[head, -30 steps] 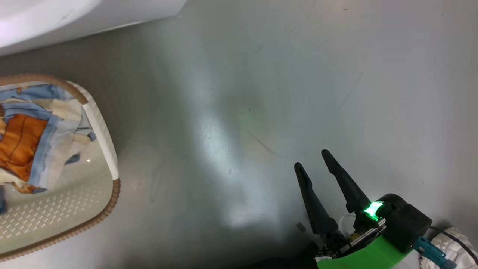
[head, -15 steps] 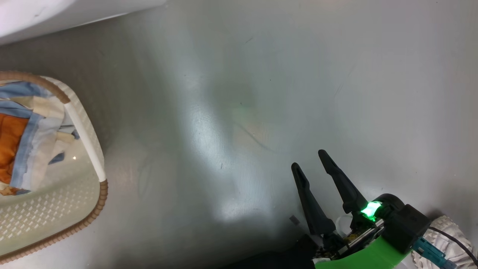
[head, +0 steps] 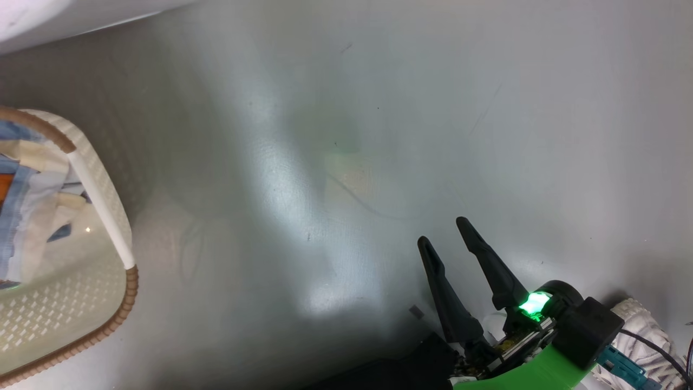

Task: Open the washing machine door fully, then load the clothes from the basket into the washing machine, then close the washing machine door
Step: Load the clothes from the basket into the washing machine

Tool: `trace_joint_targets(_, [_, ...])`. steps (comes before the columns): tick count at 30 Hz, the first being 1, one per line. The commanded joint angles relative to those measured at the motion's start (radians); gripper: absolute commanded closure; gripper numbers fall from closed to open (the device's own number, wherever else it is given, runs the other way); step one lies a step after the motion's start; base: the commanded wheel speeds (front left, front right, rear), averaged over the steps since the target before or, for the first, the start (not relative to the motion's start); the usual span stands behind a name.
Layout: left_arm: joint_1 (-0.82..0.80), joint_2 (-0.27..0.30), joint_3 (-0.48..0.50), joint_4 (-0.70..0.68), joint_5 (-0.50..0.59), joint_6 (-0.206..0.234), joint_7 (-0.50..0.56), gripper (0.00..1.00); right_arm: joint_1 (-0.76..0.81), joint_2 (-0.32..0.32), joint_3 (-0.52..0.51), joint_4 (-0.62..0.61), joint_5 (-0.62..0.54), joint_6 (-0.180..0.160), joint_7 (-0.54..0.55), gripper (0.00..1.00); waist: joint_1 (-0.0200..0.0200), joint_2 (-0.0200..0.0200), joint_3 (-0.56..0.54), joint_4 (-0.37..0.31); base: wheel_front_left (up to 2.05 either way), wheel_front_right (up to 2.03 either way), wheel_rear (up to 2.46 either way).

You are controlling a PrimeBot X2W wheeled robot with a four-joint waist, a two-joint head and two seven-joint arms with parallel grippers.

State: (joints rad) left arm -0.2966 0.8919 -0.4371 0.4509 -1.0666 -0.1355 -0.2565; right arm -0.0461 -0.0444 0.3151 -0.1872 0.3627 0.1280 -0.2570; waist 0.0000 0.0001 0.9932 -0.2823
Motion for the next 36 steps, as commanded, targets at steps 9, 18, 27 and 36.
trace_joint_targets(9, [-0.035,0.102,-0.056,0.037,-0.08,0.005,-0.005,0.0,0.034,-0.006,0.039,-0.029,0.008,0.003,-0.005,0.0,0.0,-0.0001,0.015,-0.023,0.0,0.0,0.0])
trace_joint_targets(18, [-0.074,0.128,-0.126,0.053,-0.124,0.005,-0.005,0.0,0.042,-0.006,0.043,-0.036,0.008,0.003,-0.005,0.0,0.0,-0.0001,0.025,-0.032,0.0,0.0,0.0])
trace_joint_targets(27, [-0.098,0.136,-0.18,0.068,-0.162,0.005,-0.005,0.0,0.048,-0.006,0.042,-0.04,0.006,0.003,-0.005,0.0,0.0,-0.0001,0.03,-0.037,0.0,0.0,0.0])
trace_joint_targets(36, [-0.112,0.148,-0.224,0.081,-0.179,0.005,-0.005,1.0,0.052,-0.006,0.043,-0.042,0.008,0.003,-0.005,0.0,0.0,-0.0001,0.025,-0.041,0.0,0.0,0.0])
